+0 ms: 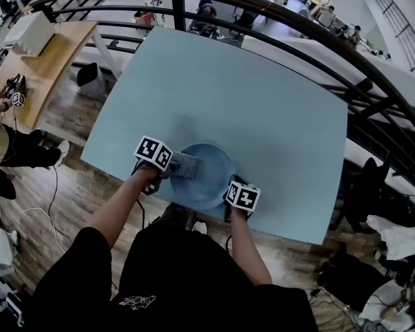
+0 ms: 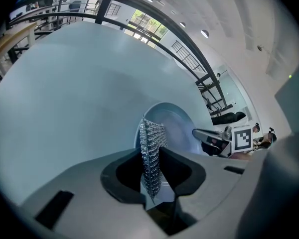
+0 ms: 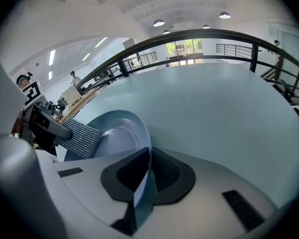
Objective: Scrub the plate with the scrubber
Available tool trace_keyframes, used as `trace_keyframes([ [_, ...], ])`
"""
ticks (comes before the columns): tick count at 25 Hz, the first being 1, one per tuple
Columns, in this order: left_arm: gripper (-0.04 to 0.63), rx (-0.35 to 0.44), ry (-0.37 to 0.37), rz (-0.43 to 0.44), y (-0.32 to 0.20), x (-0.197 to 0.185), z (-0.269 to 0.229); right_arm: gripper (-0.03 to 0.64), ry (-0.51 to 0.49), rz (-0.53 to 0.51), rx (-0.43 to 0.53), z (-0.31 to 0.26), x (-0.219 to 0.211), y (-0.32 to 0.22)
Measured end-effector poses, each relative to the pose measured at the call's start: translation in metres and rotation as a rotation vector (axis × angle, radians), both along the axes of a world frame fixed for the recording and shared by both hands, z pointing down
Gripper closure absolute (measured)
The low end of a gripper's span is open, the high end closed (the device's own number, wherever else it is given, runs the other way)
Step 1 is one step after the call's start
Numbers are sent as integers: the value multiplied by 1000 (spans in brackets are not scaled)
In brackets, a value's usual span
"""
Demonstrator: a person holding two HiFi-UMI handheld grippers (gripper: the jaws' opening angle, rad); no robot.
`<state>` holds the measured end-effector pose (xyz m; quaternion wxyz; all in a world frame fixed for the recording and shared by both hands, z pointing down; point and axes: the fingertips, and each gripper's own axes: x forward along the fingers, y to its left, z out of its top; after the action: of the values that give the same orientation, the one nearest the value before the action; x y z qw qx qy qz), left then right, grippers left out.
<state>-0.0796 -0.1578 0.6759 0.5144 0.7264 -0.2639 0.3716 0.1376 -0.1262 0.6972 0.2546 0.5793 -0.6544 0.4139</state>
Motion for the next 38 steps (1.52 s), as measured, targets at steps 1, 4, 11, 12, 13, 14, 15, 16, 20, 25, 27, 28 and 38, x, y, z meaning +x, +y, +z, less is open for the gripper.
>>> trace_keyframes([
  [1,495,7,7,-2,-1,1,-1,600,0,-3,-1,0,0,0],
  [4,497,31,37,-23,-4,6,-6,600,5,-12,16,-4,1,-3],
  [11,497,64,78,-74,-6,13,-17,563,2,-13,71,-23,15,-11],
  [12,497,67,88,-82,-6,14,-20,563,0,-11,78,-26,16,-10],
  [13,497,70,97,-89,-5,15,-23,563,-1,-9,84,-29,18,-10],
  [14,497,75,102,-96,-4,17,-26,563,-2,-7,90,-32,20,-8],
  [15,497,81,105,-102,-3,18,-29,563,-4,-6,97,-36,22,-7],
  [16,499,90,107,-108,-3,19,-32,563,-7,-5,104,-39,25,-5],
  [20,499,153,126,-143,-4,27,-49,563,-31,-12,154,-56,29,-2],
  [25,499,254,168,-198,5,35,-81,605,-53,-40,255,-93,25,6],
  [27,500,283,178,-224,13,38,-91,609,-63,-59,292,-108,23,11],
  [28,500,295,188,-240,18,39,-96,611,-67,-68,310,-115,23,13],
  [38,500,485,269,-373,59,47,-159,611,-73,-142,486,-188,23,46],
])
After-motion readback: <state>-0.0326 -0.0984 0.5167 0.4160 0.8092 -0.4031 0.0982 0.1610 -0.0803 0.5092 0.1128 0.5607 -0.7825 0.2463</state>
